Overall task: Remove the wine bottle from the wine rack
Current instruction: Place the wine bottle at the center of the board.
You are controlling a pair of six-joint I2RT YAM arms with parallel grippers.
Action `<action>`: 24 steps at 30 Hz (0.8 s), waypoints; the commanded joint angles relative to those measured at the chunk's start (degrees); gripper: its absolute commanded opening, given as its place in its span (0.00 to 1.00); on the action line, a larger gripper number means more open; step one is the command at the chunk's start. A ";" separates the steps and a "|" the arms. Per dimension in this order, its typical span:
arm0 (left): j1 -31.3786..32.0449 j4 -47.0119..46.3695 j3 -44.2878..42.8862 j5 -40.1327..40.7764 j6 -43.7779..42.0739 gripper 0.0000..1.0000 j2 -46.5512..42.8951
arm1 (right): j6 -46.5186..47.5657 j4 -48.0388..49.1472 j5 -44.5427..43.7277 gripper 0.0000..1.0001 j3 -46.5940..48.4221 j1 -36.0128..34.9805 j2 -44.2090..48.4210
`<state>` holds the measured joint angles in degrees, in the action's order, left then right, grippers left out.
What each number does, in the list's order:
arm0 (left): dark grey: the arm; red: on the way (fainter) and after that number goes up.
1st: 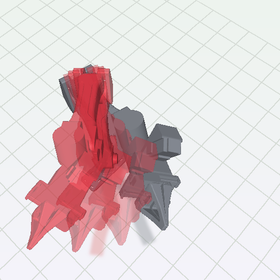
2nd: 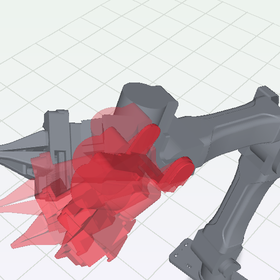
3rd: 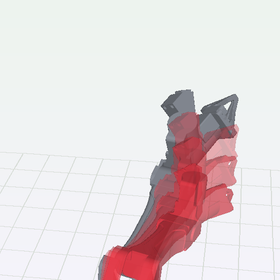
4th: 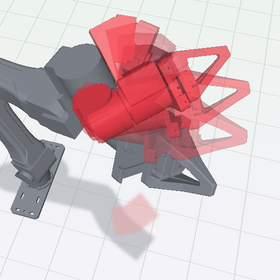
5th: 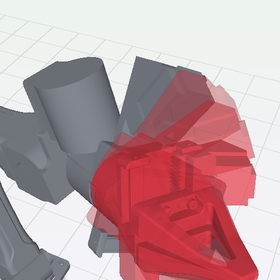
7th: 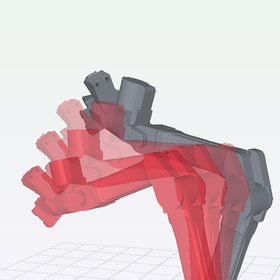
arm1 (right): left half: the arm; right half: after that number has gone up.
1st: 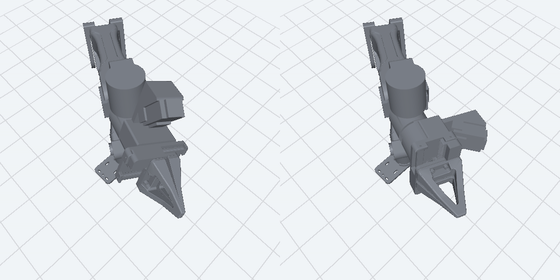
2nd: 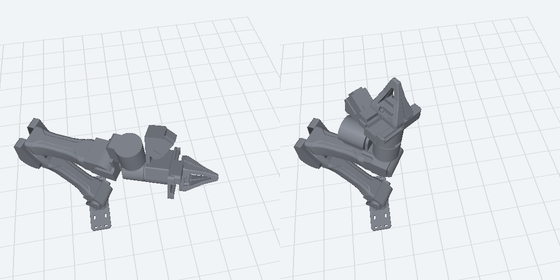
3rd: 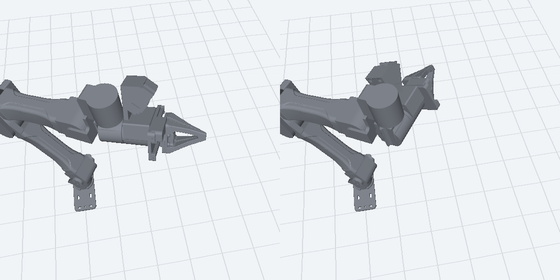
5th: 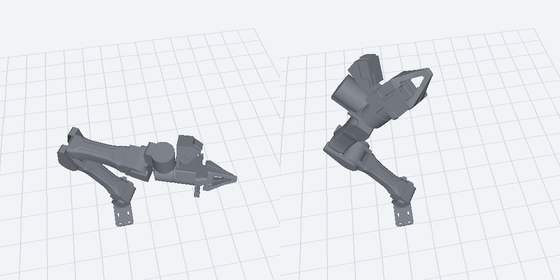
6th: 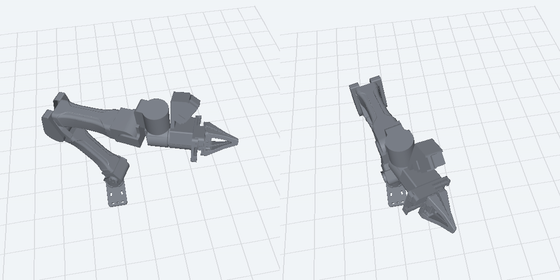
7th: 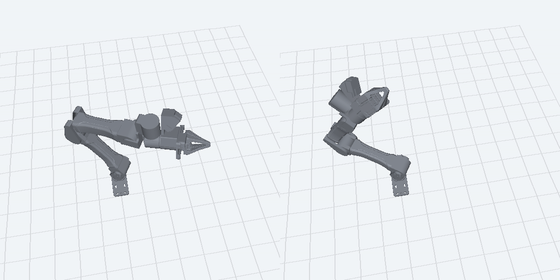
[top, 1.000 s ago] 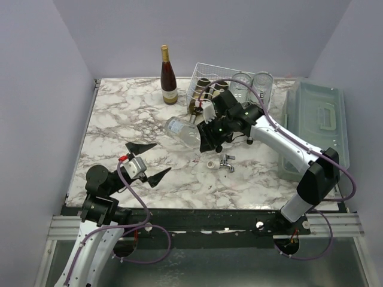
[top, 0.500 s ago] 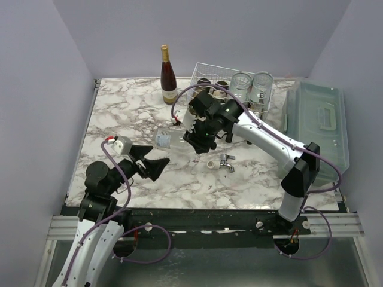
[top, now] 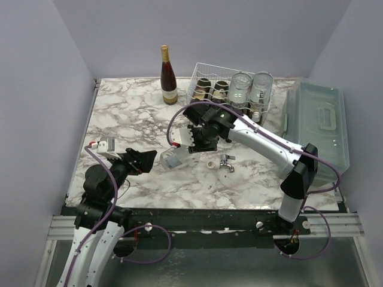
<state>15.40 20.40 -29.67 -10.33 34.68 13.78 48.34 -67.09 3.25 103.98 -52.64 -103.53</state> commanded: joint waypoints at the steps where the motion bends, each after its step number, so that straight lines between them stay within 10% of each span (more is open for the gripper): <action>1: -0.11 4.09 -1.07 7.07 1.28 0.99 0.07 | 10.93 5.97 -7.83 0.00 2.72 -3.18 2.68; 24: -0.09 1.59 3.10 7.69 -0.62 0.98 1.57 | 62.60 20.48 -38.35 0.00 -14.90 -18.01 11.58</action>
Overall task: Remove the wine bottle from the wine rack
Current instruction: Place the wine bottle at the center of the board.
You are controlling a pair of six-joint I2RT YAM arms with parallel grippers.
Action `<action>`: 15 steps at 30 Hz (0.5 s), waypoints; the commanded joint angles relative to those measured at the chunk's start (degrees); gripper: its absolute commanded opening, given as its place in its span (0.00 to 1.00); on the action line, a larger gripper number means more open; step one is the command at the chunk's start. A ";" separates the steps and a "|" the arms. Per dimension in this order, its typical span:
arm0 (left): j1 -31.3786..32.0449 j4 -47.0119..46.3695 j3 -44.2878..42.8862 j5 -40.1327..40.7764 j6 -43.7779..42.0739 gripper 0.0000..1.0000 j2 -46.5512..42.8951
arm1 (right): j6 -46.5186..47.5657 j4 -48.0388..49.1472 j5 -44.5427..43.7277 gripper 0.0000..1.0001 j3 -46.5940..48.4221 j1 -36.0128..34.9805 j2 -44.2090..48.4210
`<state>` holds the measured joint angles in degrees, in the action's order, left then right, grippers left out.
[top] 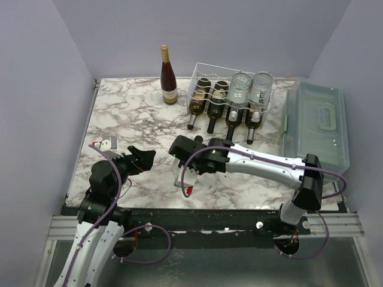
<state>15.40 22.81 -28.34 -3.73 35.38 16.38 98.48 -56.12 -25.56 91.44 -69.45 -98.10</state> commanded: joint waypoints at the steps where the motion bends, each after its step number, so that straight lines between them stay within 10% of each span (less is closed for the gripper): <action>1: -0.10 -0.95 1.96 1.09 -1.30 0.98 -1.10 | 14.40 12.01 -10.29 0.00 -4.59 -1.49 6.98; 10: -0.11 -2.10 1.97 0.26 -1.72 0.98 -1.41 | 22.28 14.84 -10.92 0.00 -9.85 -4.16 7.93; 15: -0.11 -2.14 2.24 0.03 -1.45 0.98 -2.20 | 23.31 13.18 -9.88 0.31 -8.09 -4.81 6.40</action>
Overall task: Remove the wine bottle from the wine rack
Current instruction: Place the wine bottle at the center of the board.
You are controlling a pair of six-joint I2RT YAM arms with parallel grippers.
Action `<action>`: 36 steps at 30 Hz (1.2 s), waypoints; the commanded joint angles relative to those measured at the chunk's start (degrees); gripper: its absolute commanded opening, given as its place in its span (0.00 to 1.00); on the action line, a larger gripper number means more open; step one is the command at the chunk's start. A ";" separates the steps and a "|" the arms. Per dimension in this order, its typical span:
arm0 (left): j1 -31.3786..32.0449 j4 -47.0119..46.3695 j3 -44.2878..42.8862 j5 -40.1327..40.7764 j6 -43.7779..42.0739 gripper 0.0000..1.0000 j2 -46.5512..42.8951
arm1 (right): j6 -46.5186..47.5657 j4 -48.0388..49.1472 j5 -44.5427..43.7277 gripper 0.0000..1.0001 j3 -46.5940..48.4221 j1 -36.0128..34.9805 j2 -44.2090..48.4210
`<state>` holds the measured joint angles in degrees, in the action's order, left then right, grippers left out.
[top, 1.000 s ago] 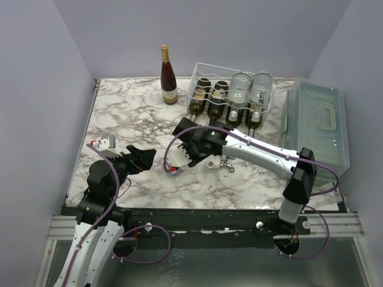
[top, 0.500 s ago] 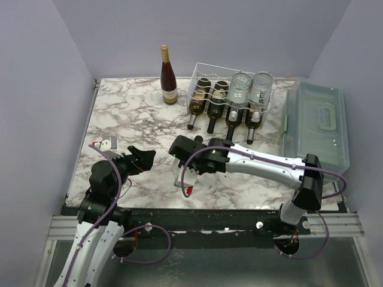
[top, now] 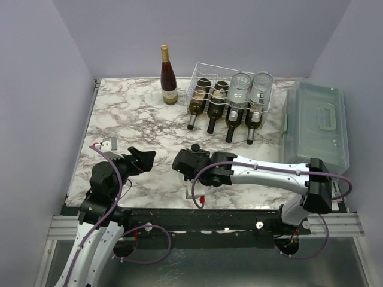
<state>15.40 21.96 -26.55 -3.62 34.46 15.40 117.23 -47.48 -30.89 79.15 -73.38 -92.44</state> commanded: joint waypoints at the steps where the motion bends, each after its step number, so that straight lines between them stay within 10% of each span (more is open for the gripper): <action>1: -0.11 -1.30 0.53 -0.14 -0.45 0.98 -1.35 | 4.86 4.55 -4.41 0.33 4.25 -0.99 0.51; 14: -0.11 -1.80 0.86 -1.82 -0.18 0.98 -1.93 | 5.73 7.19 -3.23 0.71 2.09 -2.80 1.60; 15: -0.11 -1.83 0.88 -1.97 -0.18 0.98 -1.99 | 5.73 7.44 -3.06 0.97 1.88 -3.11 2.02; 16: -0.10 -1.91 0.99 -2.17 -0.18 0.98 -2.06 | 5.66 7.50 -2.97 1.00 1.80 -3.44 2.44; 28: -0.11 -7.18 2.18 -10.30 -0.22 0.98 -3.46 | 0.17 -0.95 -0.99 1.00 2.17 -12.00 12.01; 36: -0.08 -16.48 3.51 -24.88 -8.50 0.96 -7.09 | -23.79 -16.73 4.39 1.00 11.24 -16.06 13.79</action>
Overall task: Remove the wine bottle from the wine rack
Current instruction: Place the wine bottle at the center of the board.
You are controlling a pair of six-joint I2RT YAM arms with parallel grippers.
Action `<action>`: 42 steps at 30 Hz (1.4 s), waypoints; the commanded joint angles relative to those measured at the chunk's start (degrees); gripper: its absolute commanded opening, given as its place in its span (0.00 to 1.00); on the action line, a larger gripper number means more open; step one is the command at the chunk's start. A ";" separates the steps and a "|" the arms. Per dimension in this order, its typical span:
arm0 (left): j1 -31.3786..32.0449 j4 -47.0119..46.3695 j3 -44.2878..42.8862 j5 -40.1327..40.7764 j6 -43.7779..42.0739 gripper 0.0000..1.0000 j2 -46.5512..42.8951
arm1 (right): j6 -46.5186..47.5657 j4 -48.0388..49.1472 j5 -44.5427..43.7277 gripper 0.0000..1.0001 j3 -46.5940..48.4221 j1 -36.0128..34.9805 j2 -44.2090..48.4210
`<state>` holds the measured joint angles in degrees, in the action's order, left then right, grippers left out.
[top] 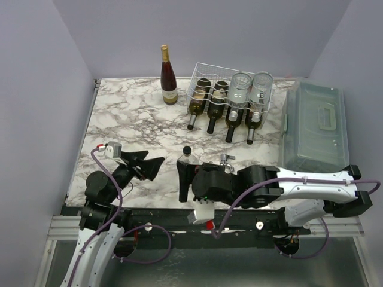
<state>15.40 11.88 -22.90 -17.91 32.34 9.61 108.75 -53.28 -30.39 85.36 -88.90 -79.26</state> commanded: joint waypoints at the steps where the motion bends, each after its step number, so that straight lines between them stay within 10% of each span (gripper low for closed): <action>1: -0.11 -6.51 -0.71 -12.51 -7.94 0.95 -1.26 | -18.77 -12.57 5.22 1.00 6.65 -0.54 0.25; 10: 0.14 -8.34 -1.82 -28.62 -28.17 0.94 1.65 | -48.76 -14.02 22.71 1.00 23.20 8.59 -4.89; 19: 6.24 -13.60 -1.13 -25.63 -36.43 0.94 6.23 | -87.61 -1.95 29.94 0.93 35.18 40.53 -16.60; 24: 18.23 -16.16 -0.91 -14.22 -40.54 0.99 11.56 | -110.02 6.36 32.81 0.93 25.05 49.58 -14.12; 42: 30.05 -39.35 6.05 12.23 -30.35 0.90 25.49 | -111.00 34.12 73.55 1.00 -16.39 70.42 11.59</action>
<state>44.60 -20.34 -17.93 -13.15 -0.71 34.09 -2.31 -27.51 30.09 73.25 -24.80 -69.95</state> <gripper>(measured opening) 0.952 0.998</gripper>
